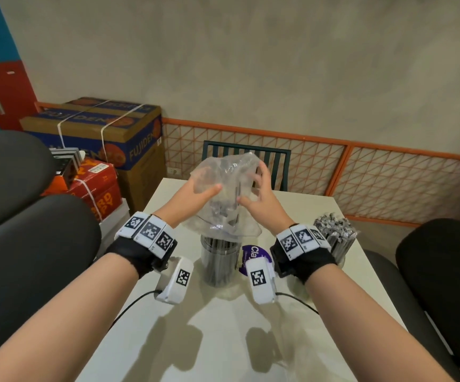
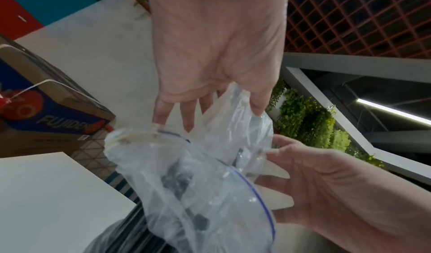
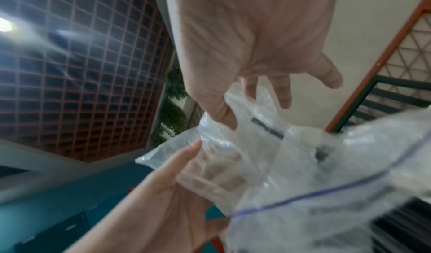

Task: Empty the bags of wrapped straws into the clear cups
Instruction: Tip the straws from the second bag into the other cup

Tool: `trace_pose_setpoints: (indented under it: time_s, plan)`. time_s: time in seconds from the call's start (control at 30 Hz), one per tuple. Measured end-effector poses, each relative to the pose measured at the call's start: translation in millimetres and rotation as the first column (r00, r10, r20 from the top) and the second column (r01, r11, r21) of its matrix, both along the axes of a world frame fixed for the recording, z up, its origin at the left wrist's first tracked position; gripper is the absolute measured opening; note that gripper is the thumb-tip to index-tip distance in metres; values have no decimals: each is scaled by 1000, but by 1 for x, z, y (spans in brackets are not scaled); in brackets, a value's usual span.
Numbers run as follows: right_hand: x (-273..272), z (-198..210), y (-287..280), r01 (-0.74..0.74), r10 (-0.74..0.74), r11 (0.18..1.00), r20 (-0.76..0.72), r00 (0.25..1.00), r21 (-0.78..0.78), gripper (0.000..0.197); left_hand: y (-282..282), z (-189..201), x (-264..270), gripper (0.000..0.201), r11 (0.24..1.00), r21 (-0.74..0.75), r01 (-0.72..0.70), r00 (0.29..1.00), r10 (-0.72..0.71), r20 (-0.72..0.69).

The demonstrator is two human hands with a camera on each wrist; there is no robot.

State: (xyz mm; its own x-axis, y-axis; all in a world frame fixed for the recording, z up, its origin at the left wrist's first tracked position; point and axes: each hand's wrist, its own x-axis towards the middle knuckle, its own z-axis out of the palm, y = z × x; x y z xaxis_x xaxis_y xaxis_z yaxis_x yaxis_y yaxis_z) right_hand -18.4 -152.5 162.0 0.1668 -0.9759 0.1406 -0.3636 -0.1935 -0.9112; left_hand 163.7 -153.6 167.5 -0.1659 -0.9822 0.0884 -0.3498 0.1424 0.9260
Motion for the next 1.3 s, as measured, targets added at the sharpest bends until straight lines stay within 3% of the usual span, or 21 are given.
trace_pose_setpoints:
  time_s: [0.13, 0.27, 0.33, 0.5, 0.63, 0.7, 0.77, 0.87, 0.93, 1.03, 1.2, 1.3]
  plan:
    - [5, -8, 9, -80, 86, 996, -146, 985, 50, 91, 5, -6, -4, 71, 996, 84, 43, 995, -50, 87]
    - [1, 11, 4, -56, 54, 993, -18, 998, -102, 87, 10, 9, -6, 52, 988, -107, -111, 994, 108, -27]
    - [2, 17, 4, -64, 65, 990, -2, 998, -126, 87, 11, 19, -9, 51, 979, -165, -122, 990, 107, -94]
    - [-4, 22, 12, -64, 73, 985, 49, 996, -159, 90, 17, 29, -17, 51, 963, -234, -133, 991, 126, -43]
    - [-9, 47, 17, 142, -83, 959, 240, 967, -243, 82, 21, 54, -22, 20, 916, -340, -210, 976, 176, -129]
    - [-17, 52, 19, 199, -162, 961, 193, 968, -191, 87, 25, 65, -23, 27, 905, -347, -245, 961, 180, -209]
    - [-25, 52, 25, 104, -98, 992, 87, 991, -65, 89, 28, 71, -23, 30, 904, -350, -244, 954, 159, -254]
    - [-30, 46, 36, -39, 39, 999, -40, 998, 7, 56, 28, 74, -21, 27, 917, -307, -256, 937, 156, -313]
    - [-32, 34, 42, -30, 29, 999, -34, 999, -22, 28, 28, 75, -22, 28, 922, -259, -287, 910, 179, -374]
    - [-43, 17, 53, 16, -21, 998, -79, 997, -55, 6, 31, 80, -22, 31, 930, -216, -298, 875, 175, -451]
    - [-72, 24, 76, 67, -46, 996, -305, 951, 60, 27, 41, 76, -39, 32, 916, -239, -324, 911, 233, -341]
    - [-95, 47, 93, 145, -118, 988, -329, 937, 60, 47, 53, 74, -53, 33, 954, -202, -220, 960, 174, -222]
